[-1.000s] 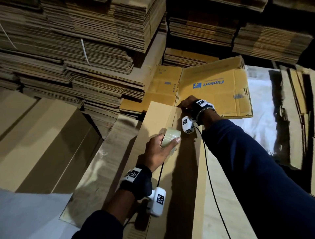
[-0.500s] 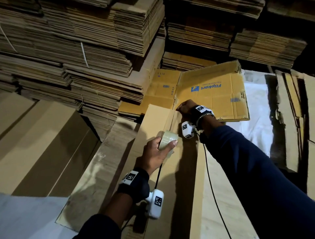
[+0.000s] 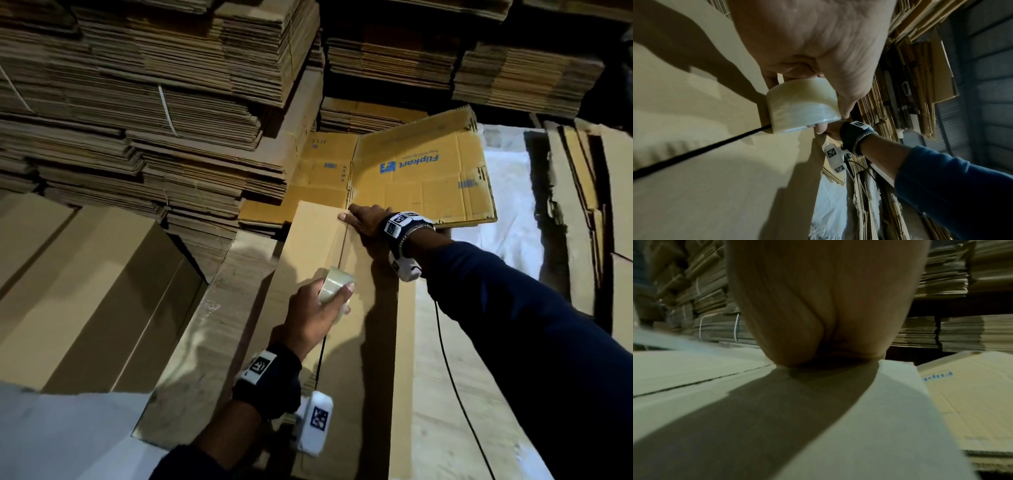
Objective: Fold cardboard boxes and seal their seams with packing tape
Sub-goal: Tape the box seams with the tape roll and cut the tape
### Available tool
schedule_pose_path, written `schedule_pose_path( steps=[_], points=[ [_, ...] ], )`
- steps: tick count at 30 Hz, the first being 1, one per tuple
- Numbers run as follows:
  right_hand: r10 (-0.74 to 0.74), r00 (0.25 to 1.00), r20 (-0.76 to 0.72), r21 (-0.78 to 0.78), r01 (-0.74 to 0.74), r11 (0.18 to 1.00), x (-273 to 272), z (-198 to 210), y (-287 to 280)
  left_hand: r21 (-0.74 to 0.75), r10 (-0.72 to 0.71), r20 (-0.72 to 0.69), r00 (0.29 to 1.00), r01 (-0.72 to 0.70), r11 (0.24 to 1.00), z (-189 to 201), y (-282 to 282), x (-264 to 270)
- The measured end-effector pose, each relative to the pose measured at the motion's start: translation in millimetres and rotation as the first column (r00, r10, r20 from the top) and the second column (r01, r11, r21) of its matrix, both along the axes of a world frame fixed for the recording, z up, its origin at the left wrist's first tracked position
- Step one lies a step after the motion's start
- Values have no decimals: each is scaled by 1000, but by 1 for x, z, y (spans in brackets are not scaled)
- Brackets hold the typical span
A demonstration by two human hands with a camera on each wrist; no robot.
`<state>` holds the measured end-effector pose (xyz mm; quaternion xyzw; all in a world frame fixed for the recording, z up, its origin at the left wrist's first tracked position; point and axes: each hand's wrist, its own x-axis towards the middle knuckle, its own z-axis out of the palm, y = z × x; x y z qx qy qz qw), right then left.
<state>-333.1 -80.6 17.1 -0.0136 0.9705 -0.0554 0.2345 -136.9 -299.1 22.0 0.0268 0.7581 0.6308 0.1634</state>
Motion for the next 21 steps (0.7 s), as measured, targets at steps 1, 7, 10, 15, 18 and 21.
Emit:
schedule_pose_path(
  steps=[1,7,10,15,18,21],
  points=[
    [16,1000,-4,35,-15,999,0,-1,-1,8,7,2,1000,-7,1000,0,-3,5],
    [172,968,-185,248,-123,961,33,-24,-8,105,22,93,995,-32,994,-3,-8,15],
    [300,932,-202,267,-243,933,64,-34,-11,162,25,89,996,-39,986,-2,-6,19],
    [285,949,-137,186,-258,948,75,-25,-8,66,22,99,995,-29,997,1,3,33],
    [278,954,-114,180,-255,950,76,-22,-11,-141,13,-36,999,-18,990,7,-2,42],
    [255,959,-119,177,-233,956,80,-19,-12,-231,-48,-95,994,25,973,6,-8,54]
  ],
)
